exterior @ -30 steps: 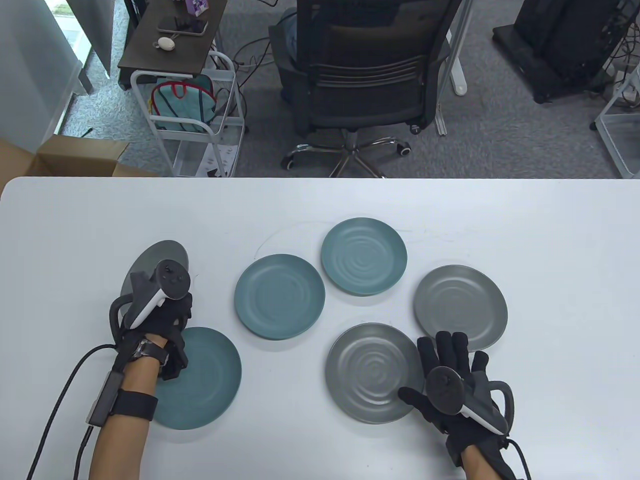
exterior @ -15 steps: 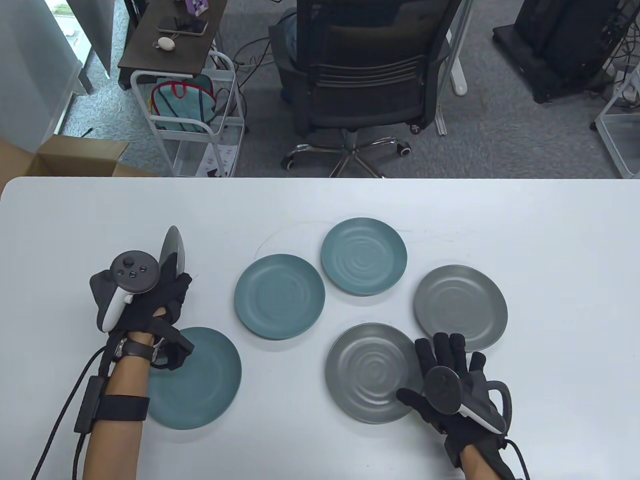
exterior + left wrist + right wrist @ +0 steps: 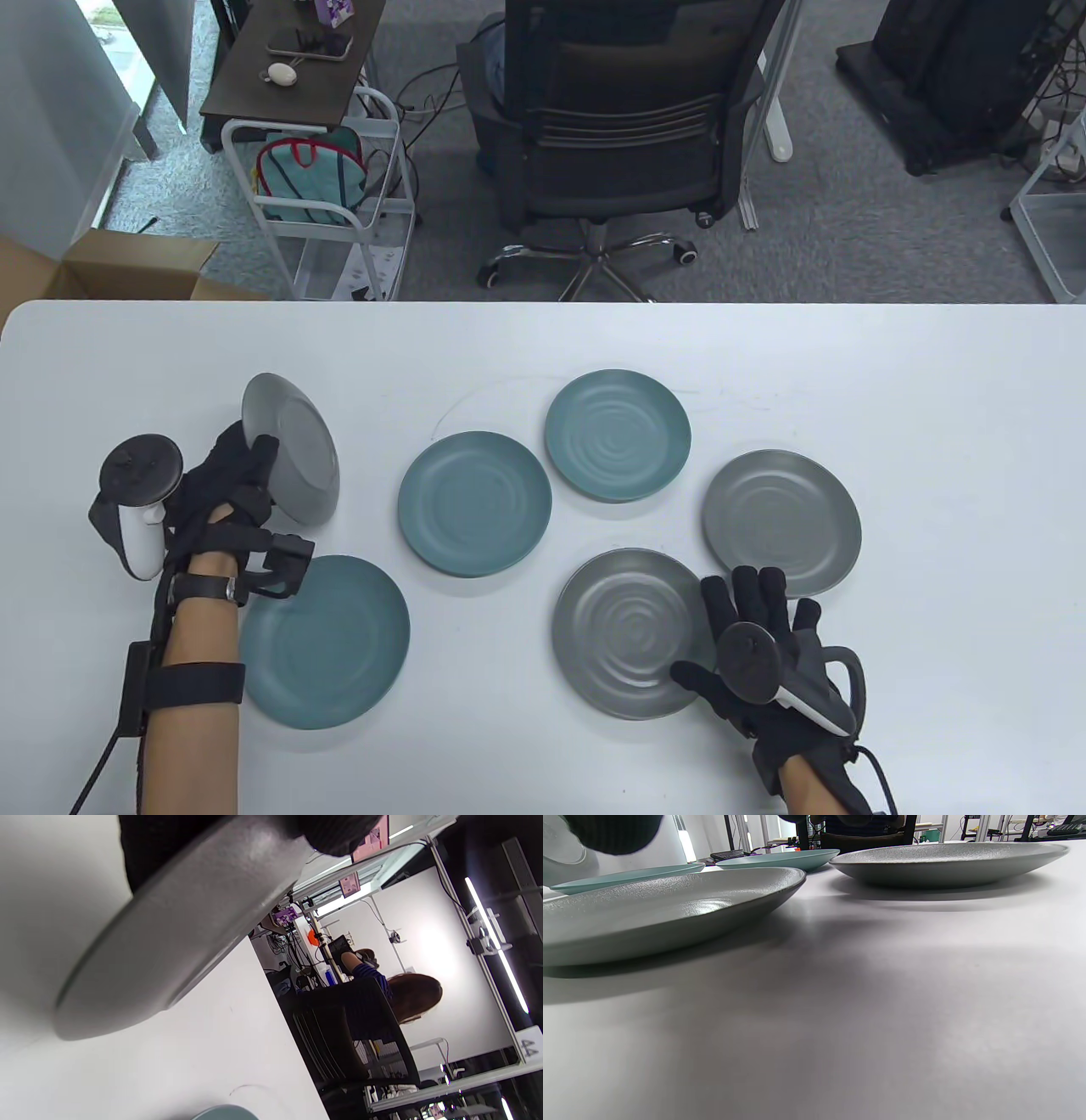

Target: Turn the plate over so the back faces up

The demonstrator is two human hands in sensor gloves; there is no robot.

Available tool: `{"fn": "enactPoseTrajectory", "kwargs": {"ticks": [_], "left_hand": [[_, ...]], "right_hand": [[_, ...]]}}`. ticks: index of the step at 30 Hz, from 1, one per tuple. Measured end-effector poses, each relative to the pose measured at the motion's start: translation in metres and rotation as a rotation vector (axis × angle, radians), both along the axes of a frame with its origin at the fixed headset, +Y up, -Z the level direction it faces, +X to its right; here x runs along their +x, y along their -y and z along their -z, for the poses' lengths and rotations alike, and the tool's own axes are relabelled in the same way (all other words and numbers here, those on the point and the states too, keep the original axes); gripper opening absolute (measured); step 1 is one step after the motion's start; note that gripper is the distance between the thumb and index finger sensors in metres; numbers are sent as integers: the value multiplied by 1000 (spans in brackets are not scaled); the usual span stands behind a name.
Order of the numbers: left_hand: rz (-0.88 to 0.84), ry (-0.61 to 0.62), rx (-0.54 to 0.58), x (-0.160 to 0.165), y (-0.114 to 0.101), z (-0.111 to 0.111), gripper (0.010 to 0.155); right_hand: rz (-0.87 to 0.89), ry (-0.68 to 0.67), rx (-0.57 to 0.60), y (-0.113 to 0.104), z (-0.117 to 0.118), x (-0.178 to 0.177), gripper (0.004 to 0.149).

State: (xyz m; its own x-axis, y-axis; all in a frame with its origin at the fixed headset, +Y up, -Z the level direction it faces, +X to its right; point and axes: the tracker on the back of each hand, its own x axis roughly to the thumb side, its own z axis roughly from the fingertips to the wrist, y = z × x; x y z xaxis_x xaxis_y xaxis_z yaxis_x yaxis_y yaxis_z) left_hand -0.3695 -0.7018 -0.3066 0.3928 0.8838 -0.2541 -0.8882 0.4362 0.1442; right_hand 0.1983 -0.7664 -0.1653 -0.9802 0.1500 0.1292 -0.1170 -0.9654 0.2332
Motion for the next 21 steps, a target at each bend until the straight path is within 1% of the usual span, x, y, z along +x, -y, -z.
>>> {"fn": "enactPoseTrajectory", "kwargs": {"ticks": [5, 11, 16, 21], "left_hand": [[-83, -74, -42, -18, 12, 1, 59], [-147, -135, -123, -36, 36, -2, 60], [-158, -176, -202, -47, 57, -4, 62], [-133, -202, -260, -53, 68, -5, 64]], "right_hand": [[1, 0, -2, 0, 0, 0, 95], [-2, 1, -10, 1, 0, -1, 95], [-4, 1, -13, 1, 0, -1, 95], [-6, 2, -16, 1, 0, -1, 95]]}}
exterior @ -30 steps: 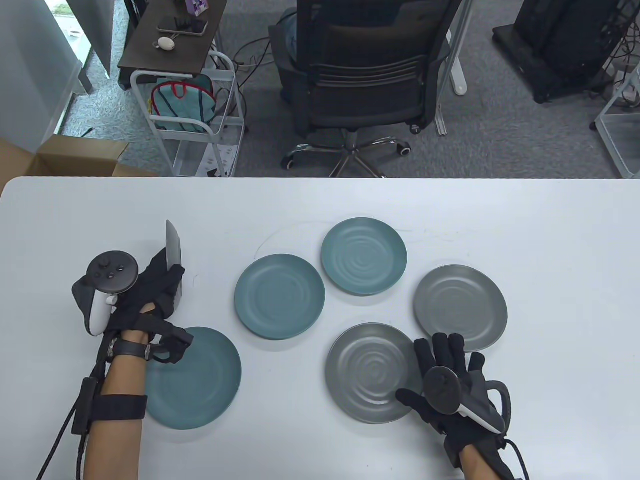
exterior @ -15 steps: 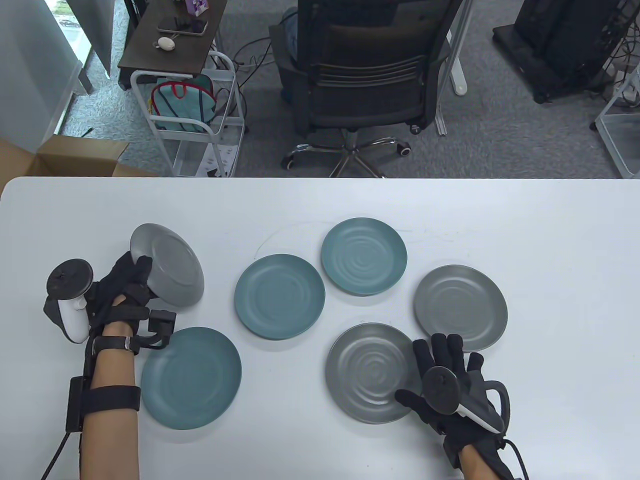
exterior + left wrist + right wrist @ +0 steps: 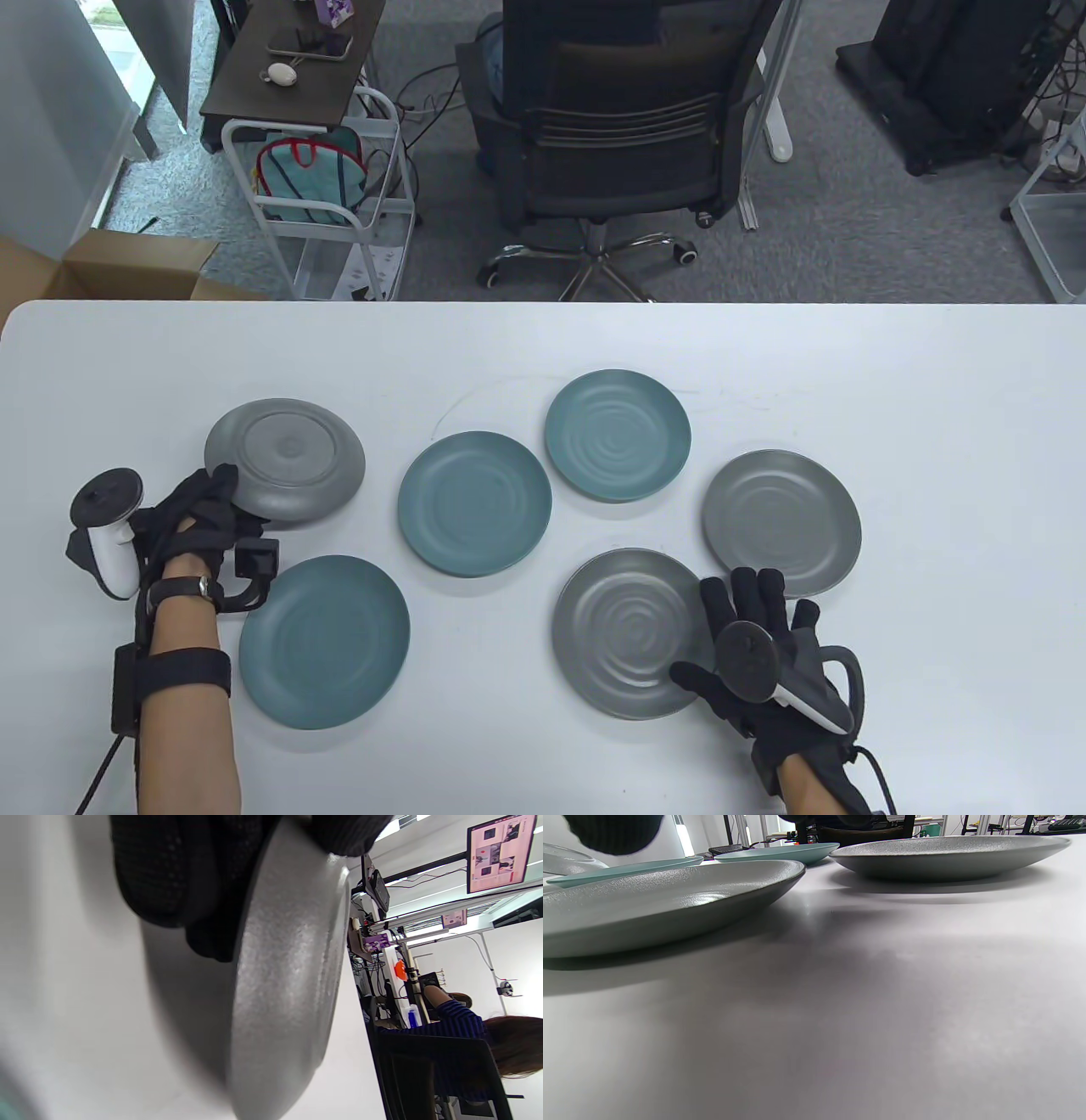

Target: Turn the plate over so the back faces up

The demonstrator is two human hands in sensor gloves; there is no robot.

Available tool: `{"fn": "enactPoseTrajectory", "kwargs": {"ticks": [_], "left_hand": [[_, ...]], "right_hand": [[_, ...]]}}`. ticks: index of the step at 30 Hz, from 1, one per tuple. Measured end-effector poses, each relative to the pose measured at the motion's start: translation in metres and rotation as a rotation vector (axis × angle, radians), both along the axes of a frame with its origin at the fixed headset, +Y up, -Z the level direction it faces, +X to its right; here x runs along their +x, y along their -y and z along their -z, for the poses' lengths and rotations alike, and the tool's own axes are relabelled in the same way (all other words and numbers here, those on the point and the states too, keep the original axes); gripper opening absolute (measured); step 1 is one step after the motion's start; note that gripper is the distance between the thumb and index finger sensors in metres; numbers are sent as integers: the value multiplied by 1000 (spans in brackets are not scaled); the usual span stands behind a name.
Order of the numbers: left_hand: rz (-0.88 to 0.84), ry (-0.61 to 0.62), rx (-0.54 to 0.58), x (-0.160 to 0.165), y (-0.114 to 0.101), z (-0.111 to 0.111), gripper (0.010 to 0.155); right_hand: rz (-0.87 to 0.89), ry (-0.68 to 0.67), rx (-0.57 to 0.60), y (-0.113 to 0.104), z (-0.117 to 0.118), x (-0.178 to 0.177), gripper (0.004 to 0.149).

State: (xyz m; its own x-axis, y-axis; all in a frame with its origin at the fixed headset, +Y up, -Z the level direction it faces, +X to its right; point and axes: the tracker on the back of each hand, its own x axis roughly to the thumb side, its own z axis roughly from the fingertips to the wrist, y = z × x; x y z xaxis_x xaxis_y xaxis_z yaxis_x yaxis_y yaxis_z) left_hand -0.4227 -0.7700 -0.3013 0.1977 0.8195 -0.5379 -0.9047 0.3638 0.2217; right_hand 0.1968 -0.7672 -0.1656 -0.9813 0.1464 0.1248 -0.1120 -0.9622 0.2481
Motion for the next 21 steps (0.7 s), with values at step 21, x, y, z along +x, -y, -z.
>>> {"fn": "enactPoseTrajectory", "kwargs": {"ticks": [21], "left_hand": [[200, -9, -175, -3, 13, 2, 67]], "right_hand": [[-2, -1, 1, 0, 1, 0, 95]]}}
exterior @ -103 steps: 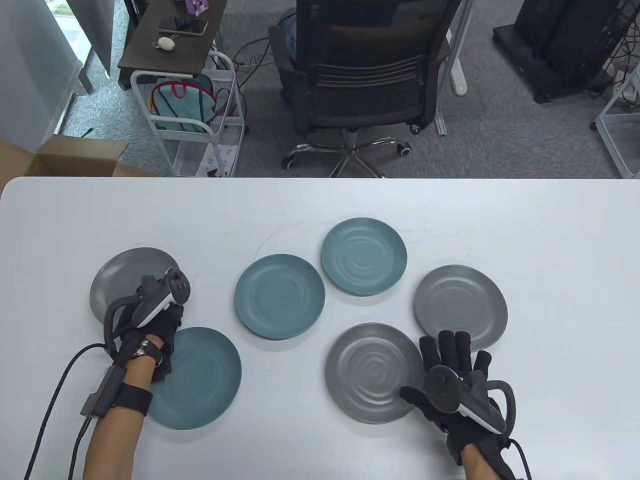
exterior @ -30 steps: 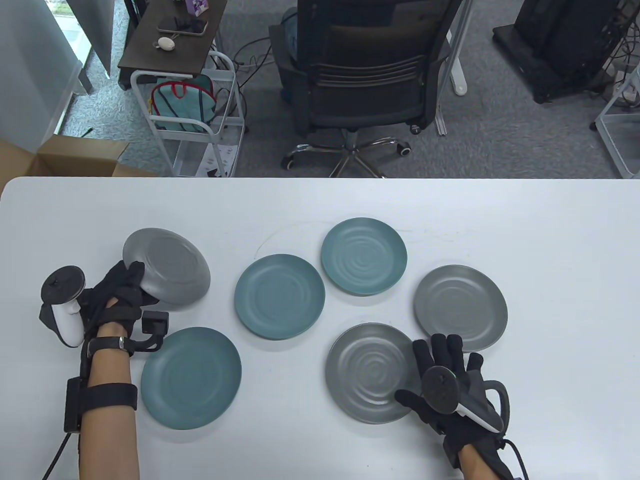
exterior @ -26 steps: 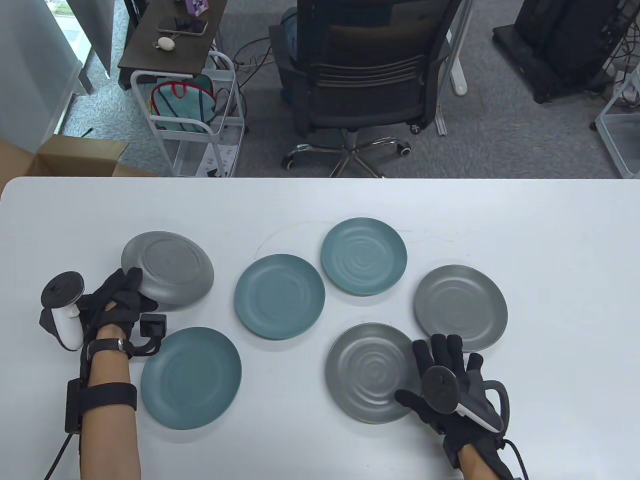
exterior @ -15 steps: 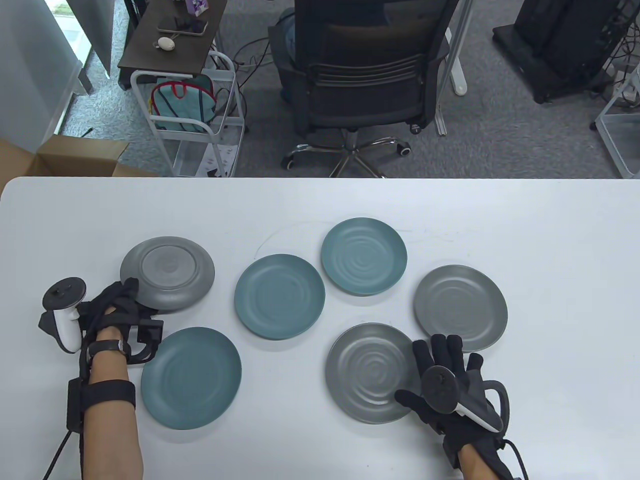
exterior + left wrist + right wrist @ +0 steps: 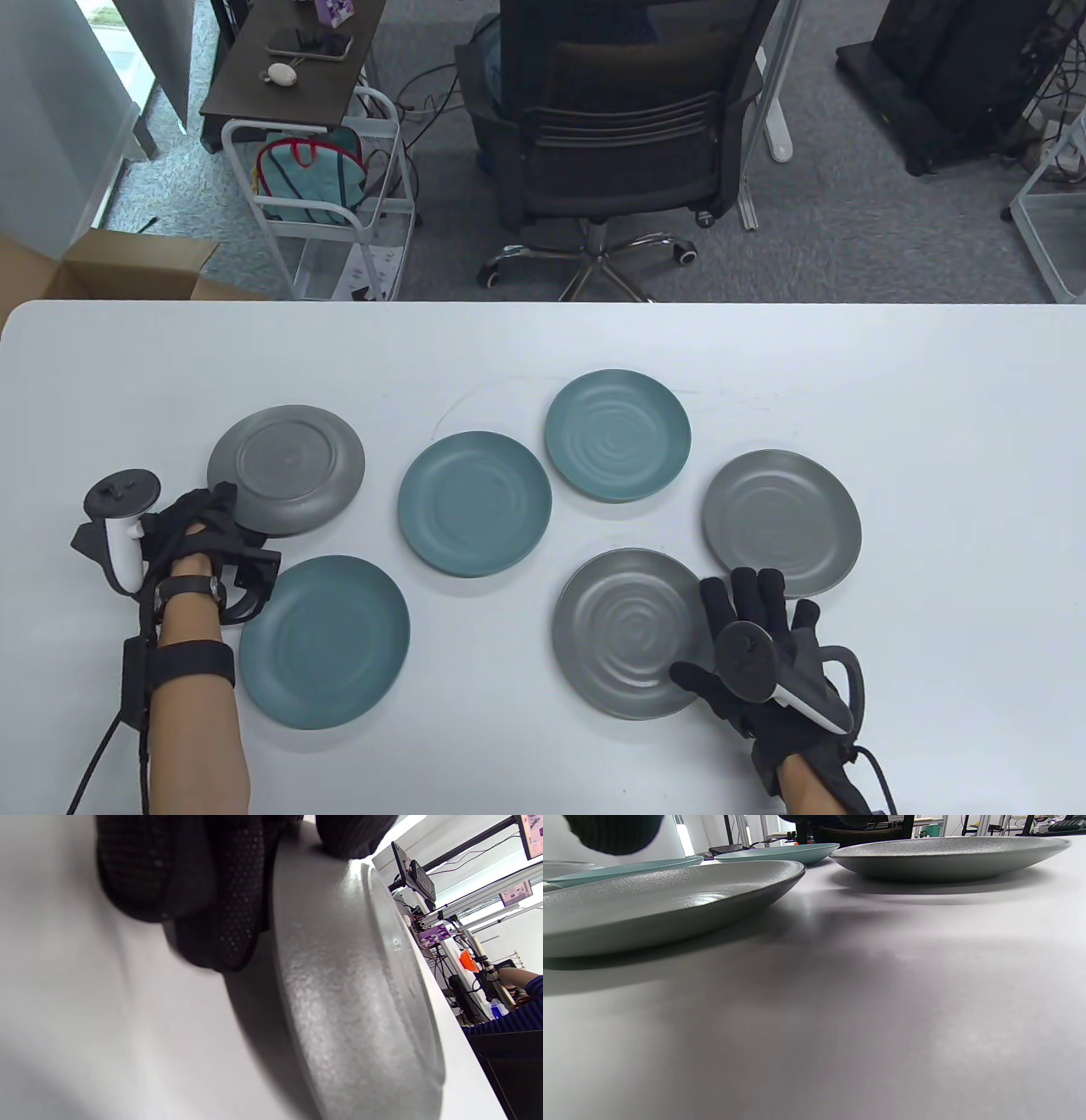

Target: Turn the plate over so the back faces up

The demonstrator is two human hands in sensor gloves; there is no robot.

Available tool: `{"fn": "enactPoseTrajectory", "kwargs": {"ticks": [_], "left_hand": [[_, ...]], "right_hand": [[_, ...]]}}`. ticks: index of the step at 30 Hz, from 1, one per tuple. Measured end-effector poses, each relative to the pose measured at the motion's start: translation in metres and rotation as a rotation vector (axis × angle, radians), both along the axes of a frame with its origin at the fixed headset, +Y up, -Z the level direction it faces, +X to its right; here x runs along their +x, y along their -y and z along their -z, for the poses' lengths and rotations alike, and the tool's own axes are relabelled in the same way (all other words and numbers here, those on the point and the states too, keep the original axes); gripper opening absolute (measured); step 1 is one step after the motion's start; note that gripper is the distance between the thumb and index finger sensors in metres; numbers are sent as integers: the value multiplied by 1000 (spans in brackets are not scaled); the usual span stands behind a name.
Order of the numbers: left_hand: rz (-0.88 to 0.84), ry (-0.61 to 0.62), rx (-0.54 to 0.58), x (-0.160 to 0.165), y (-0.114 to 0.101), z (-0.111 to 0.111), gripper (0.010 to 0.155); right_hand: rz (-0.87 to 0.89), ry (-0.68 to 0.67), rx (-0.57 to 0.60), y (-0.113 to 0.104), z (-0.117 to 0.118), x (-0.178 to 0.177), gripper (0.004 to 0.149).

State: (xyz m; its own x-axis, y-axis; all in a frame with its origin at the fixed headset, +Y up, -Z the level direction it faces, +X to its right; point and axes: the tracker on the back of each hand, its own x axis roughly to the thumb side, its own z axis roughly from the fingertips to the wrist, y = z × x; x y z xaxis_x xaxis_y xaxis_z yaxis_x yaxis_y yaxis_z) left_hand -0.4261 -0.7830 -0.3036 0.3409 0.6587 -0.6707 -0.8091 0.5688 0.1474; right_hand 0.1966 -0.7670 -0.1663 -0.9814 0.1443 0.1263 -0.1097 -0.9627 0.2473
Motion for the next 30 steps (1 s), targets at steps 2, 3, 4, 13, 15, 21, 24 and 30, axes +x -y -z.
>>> {"fn": "enactPoseTrajectory", "kwargs": {"ticks": [2, 3, 4, 13, 15, 21, 24, 30], "left_hand": [[24, 2, -10, 1, 0, 0, 67], [30, 3, -15, 1, -1, 1, 67], [34, 4, -19, 1, -1, 1, 67], [128, 20, -75, 5, -6, 4, 66], [144, 26, -85, 6, -7, 4, 66], [216, 45, -120, 5, -9, 5, 64], [213, 44, -123, 5, -9, 4, 64], [264, 74, -155, 6, -12, 6, 64]], "right_hand": [[0, 0, 1, 0, 0, 0, 95], [0, 0, 2, 0, 0, 0, 95], [0, 0, 2, 0, 0, 0, 95], [2, -2, 4, 0, 0, 0, 95], [2, -2, 3, 0, 0, 0, 95], [2, -7, 2, 0, 0, 0, 95], [1, -9, 5, 1, 0, 0, 95], [0, -10, 6, 1, 0, -1, 95]]}}
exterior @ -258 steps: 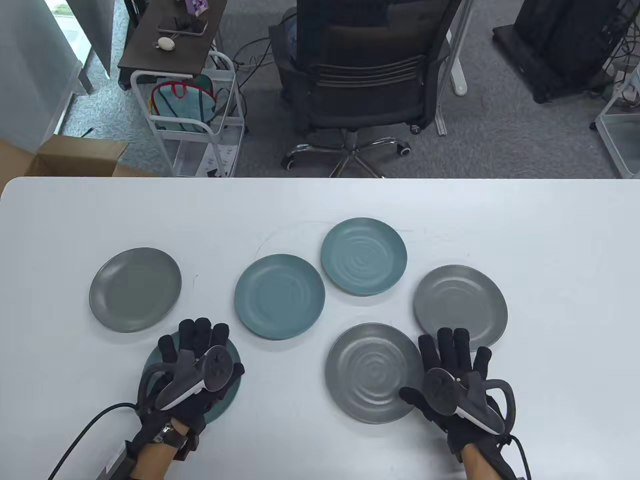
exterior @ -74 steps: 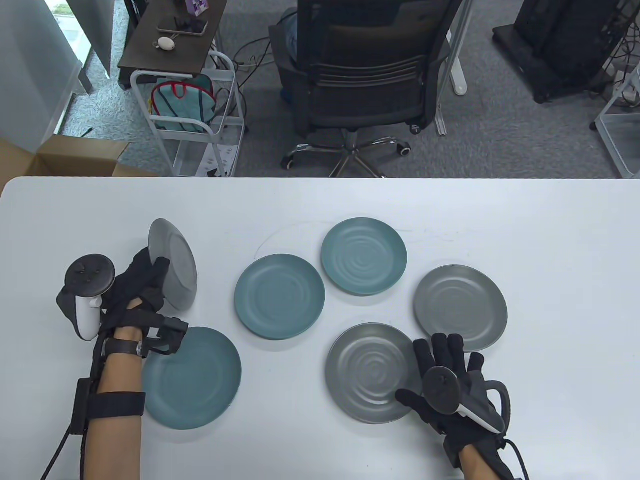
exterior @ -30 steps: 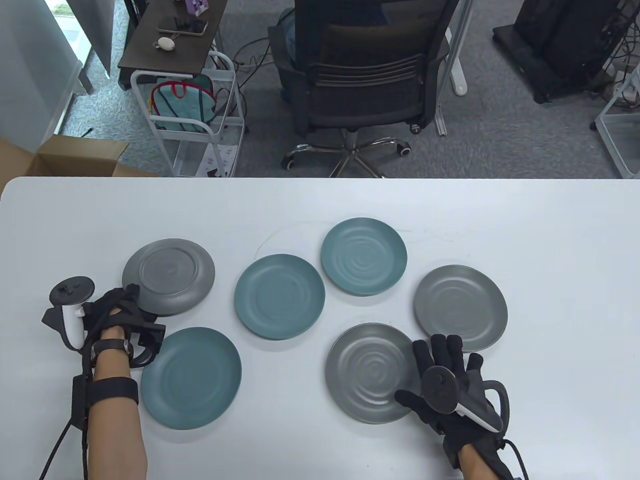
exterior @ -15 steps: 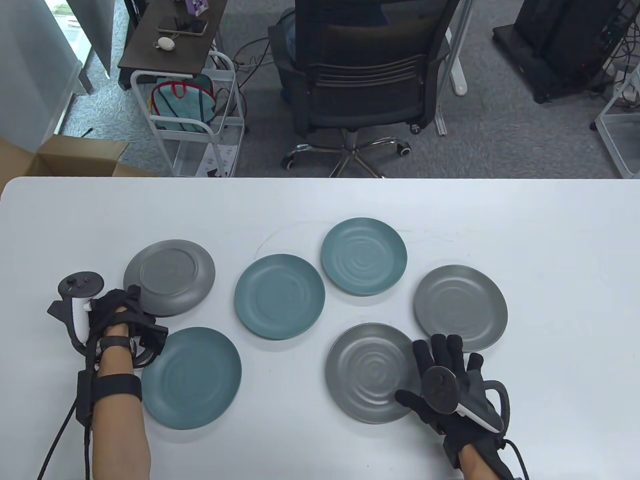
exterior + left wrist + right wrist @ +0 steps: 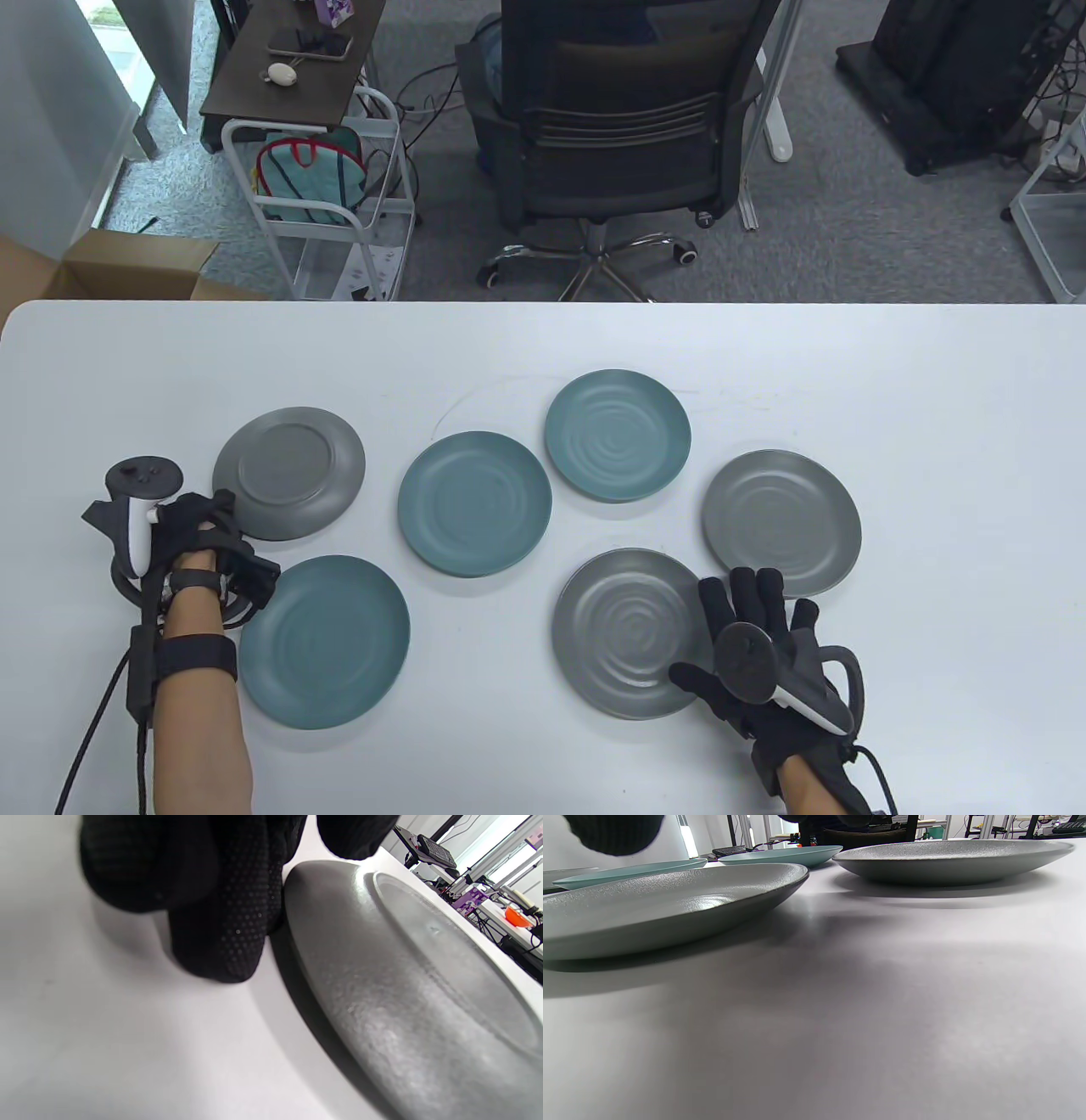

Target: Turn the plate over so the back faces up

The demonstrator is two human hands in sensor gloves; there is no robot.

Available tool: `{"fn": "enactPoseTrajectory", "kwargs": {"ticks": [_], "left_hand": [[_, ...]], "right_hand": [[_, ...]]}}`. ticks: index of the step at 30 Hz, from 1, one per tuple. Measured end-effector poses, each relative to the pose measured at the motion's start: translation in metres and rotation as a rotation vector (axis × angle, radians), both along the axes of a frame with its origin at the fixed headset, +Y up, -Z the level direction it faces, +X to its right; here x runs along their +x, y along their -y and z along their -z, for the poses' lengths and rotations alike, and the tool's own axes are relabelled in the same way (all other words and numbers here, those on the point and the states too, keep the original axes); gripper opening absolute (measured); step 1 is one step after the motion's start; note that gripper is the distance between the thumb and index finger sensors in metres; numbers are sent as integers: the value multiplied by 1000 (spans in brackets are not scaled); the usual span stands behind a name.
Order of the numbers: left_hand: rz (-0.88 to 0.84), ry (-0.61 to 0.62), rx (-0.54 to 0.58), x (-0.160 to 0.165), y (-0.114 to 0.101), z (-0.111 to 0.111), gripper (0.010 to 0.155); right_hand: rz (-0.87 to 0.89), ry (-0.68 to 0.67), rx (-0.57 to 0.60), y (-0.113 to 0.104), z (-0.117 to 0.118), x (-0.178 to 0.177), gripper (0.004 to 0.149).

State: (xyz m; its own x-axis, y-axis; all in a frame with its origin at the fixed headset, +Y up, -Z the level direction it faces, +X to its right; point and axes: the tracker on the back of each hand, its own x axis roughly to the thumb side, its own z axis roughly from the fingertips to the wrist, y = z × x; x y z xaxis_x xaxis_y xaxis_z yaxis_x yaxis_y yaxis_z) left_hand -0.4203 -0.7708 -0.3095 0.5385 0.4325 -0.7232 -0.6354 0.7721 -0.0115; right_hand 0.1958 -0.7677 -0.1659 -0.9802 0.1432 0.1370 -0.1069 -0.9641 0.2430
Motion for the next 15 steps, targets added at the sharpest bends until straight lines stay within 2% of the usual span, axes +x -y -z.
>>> {"fn": "enactPoseTrajectory", "kwargs": {"ticks": [10, 15], "left_hand": [[99, 74, -29, 7, -8, -1, 64], [132, 157, -13, 17, -19, -5, 69]], "right_hand": [[-4, -6, 5, 0, -1, -2, 95], [-2, -8, 11, 0, -1, -2, 95]]}}
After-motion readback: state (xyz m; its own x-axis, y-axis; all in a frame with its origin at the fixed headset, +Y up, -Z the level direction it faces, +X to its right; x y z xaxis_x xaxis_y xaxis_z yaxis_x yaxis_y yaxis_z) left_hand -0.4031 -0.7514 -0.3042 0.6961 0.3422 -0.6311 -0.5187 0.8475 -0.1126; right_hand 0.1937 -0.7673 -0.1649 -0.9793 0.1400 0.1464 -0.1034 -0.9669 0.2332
